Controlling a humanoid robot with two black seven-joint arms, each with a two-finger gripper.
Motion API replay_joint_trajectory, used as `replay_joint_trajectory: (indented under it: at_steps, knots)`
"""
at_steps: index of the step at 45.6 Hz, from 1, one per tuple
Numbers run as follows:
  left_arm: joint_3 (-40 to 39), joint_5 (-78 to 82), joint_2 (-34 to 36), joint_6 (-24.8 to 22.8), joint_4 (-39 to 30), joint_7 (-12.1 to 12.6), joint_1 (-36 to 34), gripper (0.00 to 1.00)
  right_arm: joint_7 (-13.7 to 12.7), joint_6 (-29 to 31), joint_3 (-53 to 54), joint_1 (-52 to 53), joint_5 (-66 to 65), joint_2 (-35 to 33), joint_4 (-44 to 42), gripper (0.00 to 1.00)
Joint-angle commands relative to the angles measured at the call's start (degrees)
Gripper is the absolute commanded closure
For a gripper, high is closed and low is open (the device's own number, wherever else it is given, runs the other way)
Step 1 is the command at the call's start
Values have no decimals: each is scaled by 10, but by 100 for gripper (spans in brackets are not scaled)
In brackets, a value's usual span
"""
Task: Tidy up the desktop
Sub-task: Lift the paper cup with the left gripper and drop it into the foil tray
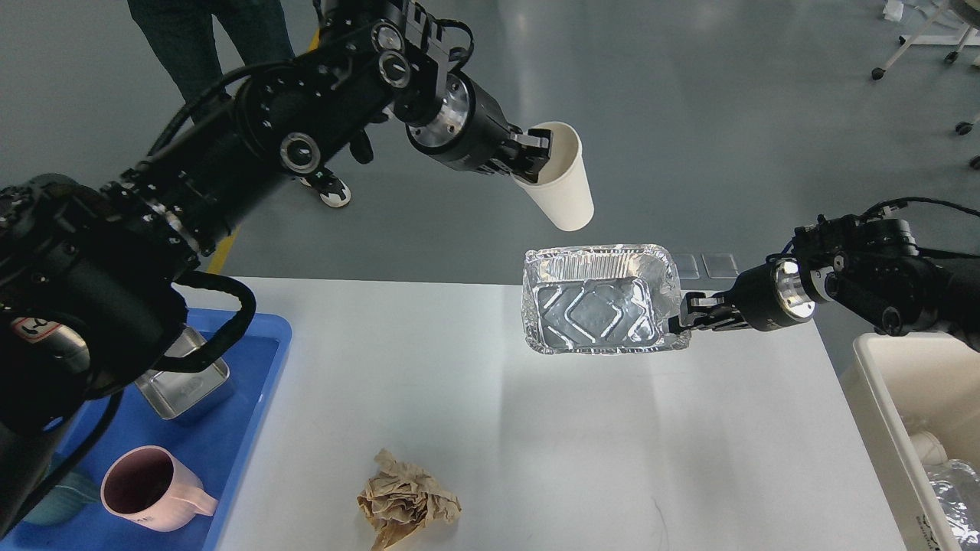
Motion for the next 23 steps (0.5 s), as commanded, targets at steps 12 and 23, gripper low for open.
replay_joint_trajectory:
  at_steps: [12,23]
  knots:
    - [45,-8,-53,48,20,-1,11,99,5,4,1,11,2,6,31,100]
    - [69,-8,-54,48,24,-1,38,98,12,12,4,17,4,13,72,100]
